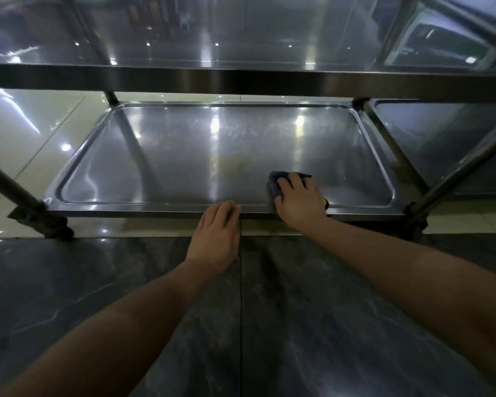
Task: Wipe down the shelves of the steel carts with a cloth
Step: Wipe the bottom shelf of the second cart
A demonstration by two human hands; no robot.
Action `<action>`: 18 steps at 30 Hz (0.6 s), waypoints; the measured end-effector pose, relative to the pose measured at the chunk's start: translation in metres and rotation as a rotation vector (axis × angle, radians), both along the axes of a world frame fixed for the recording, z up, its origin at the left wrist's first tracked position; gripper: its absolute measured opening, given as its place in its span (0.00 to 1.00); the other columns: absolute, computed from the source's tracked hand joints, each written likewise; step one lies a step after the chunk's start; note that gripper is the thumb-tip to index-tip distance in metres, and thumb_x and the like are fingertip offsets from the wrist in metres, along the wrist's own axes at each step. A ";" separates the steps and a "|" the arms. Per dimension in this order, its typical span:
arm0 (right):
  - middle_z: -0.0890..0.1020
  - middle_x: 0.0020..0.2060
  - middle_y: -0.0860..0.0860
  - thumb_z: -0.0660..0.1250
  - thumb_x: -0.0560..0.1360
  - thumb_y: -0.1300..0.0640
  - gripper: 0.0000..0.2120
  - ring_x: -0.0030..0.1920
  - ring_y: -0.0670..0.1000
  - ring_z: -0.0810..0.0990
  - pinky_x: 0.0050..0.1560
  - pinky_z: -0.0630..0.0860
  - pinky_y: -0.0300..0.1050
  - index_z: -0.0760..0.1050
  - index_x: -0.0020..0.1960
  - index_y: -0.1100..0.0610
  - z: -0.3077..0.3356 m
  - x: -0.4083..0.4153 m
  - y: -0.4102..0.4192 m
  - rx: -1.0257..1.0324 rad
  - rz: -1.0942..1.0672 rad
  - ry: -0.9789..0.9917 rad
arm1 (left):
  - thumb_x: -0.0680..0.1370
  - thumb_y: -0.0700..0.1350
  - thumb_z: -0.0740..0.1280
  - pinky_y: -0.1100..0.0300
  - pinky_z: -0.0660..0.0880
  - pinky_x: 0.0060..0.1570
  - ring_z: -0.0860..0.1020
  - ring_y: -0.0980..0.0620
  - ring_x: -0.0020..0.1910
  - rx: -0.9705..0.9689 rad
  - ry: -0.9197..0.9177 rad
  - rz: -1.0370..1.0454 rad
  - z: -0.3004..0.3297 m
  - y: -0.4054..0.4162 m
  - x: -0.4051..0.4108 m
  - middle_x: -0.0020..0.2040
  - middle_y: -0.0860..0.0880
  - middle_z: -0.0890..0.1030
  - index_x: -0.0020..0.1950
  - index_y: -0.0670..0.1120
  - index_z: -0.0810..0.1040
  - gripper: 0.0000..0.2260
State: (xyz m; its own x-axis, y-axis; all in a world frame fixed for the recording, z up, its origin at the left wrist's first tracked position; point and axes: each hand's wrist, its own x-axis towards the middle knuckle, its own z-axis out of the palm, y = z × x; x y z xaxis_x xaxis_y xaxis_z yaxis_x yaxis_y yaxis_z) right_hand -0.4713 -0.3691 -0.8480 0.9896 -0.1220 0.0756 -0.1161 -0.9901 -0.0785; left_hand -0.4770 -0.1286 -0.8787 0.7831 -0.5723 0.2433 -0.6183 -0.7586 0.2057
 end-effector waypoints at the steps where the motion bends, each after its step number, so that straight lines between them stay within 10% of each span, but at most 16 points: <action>1: 0.68 0.71 0.57 0.54 0.82 0.48 0.24 0.65 0.63 0.68 0.63 0.68 0.57 0.65 0.75 0.56 -0.002 0.000 0.010 0.000 0.025 0.002 | 0.82 0.50 0.58 0.45 0.64 0.76 0.63 0.41 0.75 0.003 0.002 0.023 0.000 0.005 0.001 0.74 0.43 0.67 0.78 0.42 0.67 0.25; 18: 0.48 0.82 0.49 0.45 0.85 0.48 0.26 0.81 0.59 0.46 0.76 0.58 0.60 0.49 0.82 0.50 0.000 0.094 0.006 0.100 -0.068 0.169 | 0.69 0.47 0.80 0.45 0.73 0.64 0.68 0.43 0.63 0.184 -0.146 0.077 -0.006 0.017 0.039 0.63 0.45 0.72 0.68 0.47 0.68 0.32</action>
